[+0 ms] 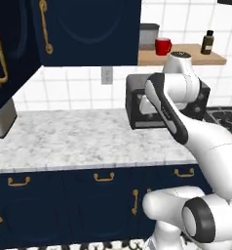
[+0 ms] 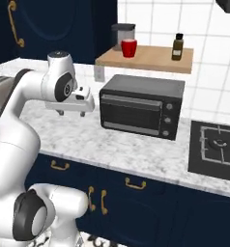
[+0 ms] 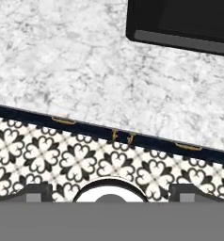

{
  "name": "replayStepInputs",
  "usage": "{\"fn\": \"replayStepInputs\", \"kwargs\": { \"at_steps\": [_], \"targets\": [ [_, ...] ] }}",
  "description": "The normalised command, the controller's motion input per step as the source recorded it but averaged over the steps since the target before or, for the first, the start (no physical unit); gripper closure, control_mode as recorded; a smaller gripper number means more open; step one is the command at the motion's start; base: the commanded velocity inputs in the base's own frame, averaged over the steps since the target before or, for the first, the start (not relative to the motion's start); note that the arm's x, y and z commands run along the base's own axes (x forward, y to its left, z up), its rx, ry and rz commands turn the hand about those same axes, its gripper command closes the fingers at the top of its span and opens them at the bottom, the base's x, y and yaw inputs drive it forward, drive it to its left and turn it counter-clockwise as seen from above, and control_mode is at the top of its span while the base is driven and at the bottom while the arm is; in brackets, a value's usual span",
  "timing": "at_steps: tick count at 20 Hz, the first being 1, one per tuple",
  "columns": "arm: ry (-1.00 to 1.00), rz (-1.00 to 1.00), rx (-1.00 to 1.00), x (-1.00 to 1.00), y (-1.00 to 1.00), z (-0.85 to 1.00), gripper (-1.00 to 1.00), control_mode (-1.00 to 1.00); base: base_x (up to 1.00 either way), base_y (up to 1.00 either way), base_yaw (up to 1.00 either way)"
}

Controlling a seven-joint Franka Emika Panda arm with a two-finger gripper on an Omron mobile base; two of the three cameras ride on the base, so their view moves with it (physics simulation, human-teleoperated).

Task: Gather all objects into one cabinet and sort the glasses and bowls to opposite sides.

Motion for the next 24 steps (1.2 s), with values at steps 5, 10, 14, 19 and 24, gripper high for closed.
{"fn": "replayStepInputs", "kwargs": {
  "at_steps": [5,10,14,19,24],
  "targets": [
    [0.00,0.00,0.00,0.00,0.00,0.00,-1.00,1.00,0.66,-1.00,0.20],
    [0.00,0.00,0.00,0.00,0.00,0.00,-1.00,1.00,1.00,-0.67,0.01],
    [0.00,0.00,0.00,0.00,0.00,0.00,-1.00,1.00,1.00,-0.21,0.00],
    [0.00,0.00,0.00,0.00,0.00,0.00,-1.00,1.00,0.10,0.00,0.00],
    [0.00,0.00,0.00,0.00,0.00,0.00,-1.00,1.00,0.02,0.00,0.00]
  ]
}}
